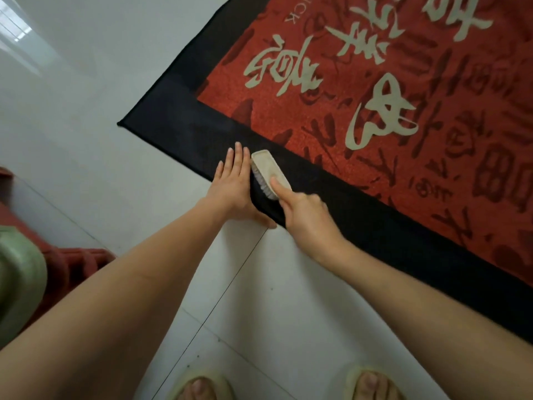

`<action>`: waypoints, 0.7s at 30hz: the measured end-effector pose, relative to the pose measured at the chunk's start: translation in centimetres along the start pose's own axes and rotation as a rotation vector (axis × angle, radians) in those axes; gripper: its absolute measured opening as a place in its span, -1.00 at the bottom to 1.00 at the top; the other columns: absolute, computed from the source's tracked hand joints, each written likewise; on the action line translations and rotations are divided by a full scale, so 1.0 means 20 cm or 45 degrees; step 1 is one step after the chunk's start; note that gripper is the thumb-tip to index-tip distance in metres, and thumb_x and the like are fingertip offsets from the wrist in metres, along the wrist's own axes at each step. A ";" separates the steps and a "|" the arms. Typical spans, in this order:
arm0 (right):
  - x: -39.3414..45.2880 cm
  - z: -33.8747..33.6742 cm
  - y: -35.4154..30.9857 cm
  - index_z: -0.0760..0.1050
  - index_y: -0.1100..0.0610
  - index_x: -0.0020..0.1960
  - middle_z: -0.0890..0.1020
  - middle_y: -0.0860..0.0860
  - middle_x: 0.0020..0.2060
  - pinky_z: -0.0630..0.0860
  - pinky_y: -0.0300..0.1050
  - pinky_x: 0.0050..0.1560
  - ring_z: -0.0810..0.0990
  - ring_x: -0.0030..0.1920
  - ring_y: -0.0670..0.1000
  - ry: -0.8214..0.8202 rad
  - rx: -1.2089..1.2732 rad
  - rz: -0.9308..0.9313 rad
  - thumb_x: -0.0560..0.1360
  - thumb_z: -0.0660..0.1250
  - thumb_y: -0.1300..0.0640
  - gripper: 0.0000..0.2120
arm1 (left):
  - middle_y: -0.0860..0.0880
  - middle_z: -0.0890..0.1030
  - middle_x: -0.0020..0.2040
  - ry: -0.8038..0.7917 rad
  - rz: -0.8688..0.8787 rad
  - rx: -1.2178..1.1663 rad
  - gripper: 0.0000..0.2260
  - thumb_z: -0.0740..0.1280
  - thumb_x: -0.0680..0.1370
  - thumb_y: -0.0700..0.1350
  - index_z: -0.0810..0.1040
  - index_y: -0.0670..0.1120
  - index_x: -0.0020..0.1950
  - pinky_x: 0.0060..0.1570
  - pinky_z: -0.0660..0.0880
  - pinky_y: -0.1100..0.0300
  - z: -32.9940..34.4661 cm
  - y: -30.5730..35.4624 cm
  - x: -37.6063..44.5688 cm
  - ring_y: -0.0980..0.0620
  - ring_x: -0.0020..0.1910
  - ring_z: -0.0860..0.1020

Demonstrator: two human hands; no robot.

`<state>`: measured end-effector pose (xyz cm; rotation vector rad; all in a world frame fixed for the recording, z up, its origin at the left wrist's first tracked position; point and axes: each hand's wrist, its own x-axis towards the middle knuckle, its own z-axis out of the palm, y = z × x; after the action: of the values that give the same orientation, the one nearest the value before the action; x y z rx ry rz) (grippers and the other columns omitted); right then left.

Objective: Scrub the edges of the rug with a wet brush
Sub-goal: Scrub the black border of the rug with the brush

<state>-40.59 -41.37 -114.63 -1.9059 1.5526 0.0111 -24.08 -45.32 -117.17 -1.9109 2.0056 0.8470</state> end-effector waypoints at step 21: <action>-0.12 -0.05 0.15 -0.13 -0.29 0.53 0.57 0.24 -0.09 0.47 0.09 -0.08 0.58 -0.05 0.28 0.007 -0.157 0.243 0.60 0.04 0.25 -0.31 | -0.15 -0.56 0.46 -0.153 -0.065 -0.013 0.32 0.44 0.22 0.45 -0.49 0.01 0.52 0.38 -0.37 -0.30 -0.01 0.20 0.09 -0.28 0.43 -0.51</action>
<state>-44.27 -39.94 -114.23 -1.8440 1.7685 0.1895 -28.04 -47.05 -117.11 -1.8611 1.8783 0.9368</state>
